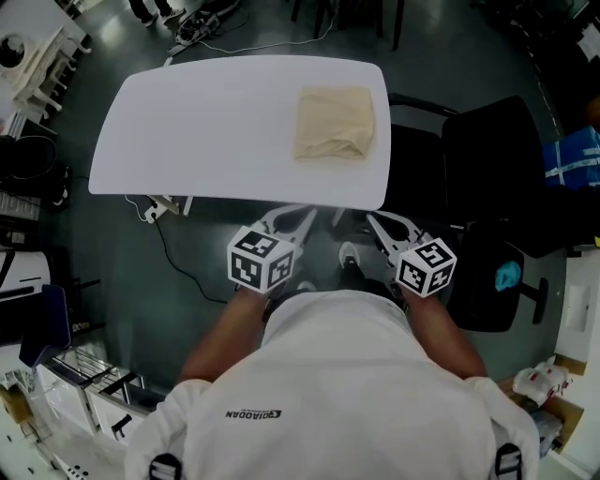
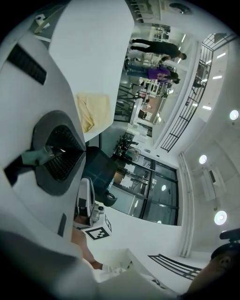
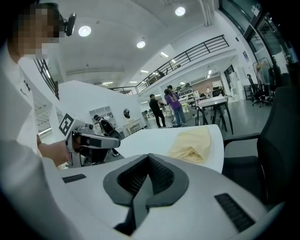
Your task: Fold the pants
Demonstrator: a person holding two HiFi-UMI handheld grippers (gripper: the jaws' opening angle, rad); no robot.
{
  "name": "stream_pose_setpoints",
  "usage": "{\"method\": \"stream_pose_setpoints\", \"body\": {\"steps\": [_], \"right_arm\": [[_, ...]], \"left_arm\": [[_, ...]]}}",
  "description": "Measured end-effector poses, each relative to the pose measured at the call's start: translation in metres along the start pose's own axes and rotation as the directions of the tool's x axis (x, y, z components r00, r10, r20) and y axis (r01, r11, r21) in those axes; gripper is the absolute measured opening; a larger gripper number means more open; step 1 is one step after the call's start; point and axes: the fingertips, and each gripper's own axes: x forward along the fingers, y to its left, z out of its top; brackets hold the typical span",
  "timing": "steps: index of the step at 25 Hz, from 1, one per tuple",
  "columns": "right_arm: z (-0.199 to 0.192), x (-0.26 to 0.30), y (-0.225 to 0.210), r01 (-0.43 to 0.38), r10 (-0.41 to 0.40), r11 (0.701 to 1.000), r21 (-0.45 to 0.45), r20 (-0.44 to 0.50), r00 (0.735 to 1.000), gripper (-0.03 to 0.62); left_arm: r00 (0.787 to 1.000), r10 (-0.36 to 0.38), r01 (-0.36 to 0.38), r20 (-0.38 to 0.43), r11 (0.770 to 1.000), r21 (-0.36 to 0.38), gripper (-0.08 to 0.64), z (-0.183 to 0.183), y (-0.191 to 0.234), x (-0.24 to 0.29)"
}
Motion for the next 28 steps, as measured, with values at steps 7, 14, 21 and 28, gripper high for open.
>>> {"method": "stream_pose_setpoints", "body": {"steps": [7,14,21,28], "right_arm": [[0.02,-0.03,0.003,-0.014,0.017,0.998,-0.055,0.055,0.998,0.017],[0.019,-0.077,-0.011,-0.08,0.084,0.993,-0.09,0.042,0.996,0.017],[0.019,-0.123,-0.023,-0.133,0.141,0.984,-0.118,0.068,0.988,0.017],[0.012,-0.156,-0.031,-0.172,0.181,0.978,-0.121,0.072,0.981,0.017]], "left_arm": [[0.997,0.071,-0.072,0.034,0.997,0.029,0.028,0.007,-0.014,-0.015],[0.992,0.119,-0.119,0.044,0.993,-0.003,0.028,-0.004,-0.064,0.006],[0.988,0.141,-0.142,0.066,0.99,0.012,0.028,-0.006,-0.113,0.03],[0.98,0.174,-0.176,0.093,0.984,0.012,0.028,-0.01,-0.145,0.038]]}}
